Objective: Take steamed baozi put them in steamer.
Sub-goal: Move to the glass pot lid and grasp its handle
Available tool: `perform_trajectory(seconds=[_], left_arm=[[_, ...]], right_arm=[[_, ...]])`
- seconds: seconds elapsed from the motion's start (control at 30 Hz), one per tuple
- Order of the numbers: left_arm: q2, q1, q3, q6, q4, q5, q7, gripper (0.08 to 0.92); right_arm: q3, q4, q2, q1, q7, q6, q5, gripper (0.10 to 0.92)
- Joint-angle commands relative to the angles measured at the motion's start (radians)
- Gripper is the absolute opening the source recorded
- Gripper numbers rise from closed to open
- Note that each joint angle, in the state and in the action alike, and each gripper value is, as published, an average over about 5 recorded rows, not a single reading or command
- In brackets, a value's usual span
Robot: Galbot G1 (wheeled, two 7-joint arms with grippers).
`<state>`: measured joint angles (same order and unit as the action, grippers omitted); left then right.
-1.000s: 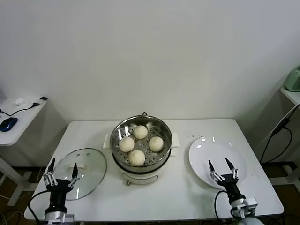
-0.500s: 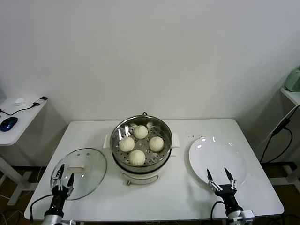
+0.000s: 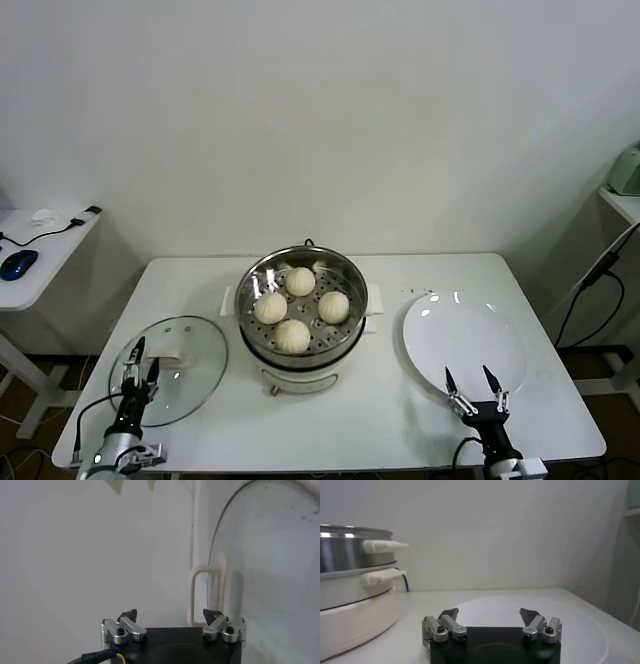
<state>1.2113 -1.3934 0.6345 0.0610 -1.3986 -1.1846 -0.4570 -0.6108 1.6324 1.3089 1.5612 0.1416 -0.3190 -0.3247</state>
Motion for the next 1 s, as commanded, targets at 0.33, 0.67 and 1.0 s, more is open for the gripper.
perform_trajectory(seconds=[0.33, 0.67, 1.0], left_arm=[[-0.003, 0.064, -0.016, -0.025, 0.064, -0.027, 0.027, 0.668], [0.009, 0.054, -0.021, -0.033, 0.068, -0.028, 0.025, 0.383], [0.021, 0.062, -0.02, -0.036, 0.068, -0.019, 0.018, 0.143]], right_arm=[[-0.008, -0.003, 0.006, 0.005, 0.001, -0.002, 0.006, 0.823], [-0.008, 0.002, 0.008, 0.005, 0.004, 0.0, 0.011, 0.823], [-0.009, 0.015, 0.01, 0.004, 0.006, 0.005, 0.014, 0.823]])
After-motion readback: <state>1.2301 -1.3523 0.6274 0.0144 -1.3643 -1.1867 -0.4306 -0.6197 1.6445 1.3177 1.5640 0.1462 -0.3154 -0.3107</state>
